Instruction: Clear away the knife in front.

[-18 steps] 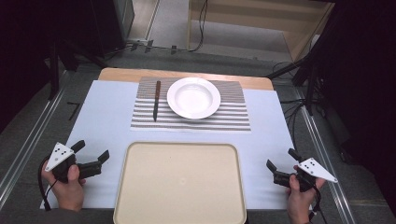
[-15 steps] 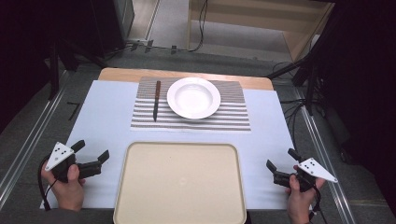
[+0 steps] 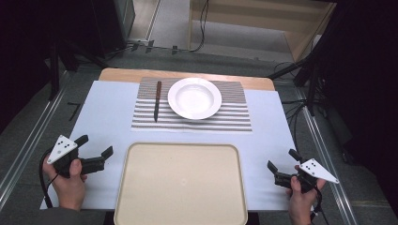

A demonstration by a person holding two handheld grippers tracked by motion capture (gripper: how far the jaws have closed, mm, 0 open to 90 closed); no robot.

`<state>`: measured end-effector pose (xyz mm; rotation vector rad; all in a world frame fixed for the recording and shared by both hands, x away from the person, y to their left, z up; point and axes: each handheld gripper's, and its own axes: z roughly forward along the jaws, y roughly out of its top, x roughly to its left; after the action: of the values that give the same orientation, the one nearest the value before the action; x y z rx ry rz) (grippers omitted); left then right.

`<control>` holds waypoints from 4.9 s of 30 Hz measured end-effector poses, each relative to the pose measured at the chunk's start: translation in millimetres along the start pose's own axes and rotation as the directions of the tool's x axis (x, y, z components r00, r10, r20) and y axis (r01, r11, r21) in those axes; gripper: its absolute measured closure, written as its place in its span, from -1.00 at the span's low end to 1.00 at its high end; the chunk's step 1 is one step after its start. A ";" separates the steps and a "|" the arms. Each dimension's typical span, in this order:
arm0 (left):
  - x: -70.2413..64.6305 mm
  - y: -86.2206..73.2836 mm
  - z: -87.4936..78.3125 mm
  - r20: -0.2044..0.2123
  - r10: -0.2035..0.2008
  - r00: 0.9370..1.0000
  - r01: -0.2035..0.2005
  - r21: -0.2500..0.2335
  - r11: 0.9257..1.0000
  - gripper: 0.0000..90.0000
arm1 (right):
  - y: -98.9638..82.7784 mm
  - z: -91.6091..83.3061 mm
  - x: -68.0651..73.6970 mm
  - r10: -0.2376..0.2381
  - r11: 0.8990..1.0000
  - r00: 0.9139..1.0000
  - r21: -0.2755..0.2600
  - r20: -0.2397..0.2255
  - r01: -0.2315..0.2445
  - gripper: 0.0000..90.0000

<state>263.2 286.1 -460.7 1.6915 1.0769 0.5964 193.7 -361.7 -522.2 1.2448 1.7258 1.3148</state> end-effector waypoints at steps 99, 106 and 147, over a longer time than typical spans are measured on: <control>-8.1 105.2 314.9 -0.161 -0.038 0.986 0.125 0.577 0.807 0.62 | 0.5 6.9 2.3 -0.038 0.999 0.999 0.035 -0.005 0.038 -1.00; -11.0 106.1 312.7 -0.137 0.027 0.990 0.063 0.608 0.791 0.70 | 0.5 7.0 2.3 -0.034 0.999 0.999 0.035 -0.004 0.034 -1.00; -17.5 125.1 216.0 -0.007 -0.014 1.000 0.015 0.515 0.857 0.70 | 0.4 7.0 2.2 -0.035 0.999 0.999 0.036 -0.006 0.035 -1.00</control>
<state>473.0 154.3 -425.0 2.1381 1.3324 0.3081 199.2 -357.0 -523.9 1.2268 1.7744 1.2732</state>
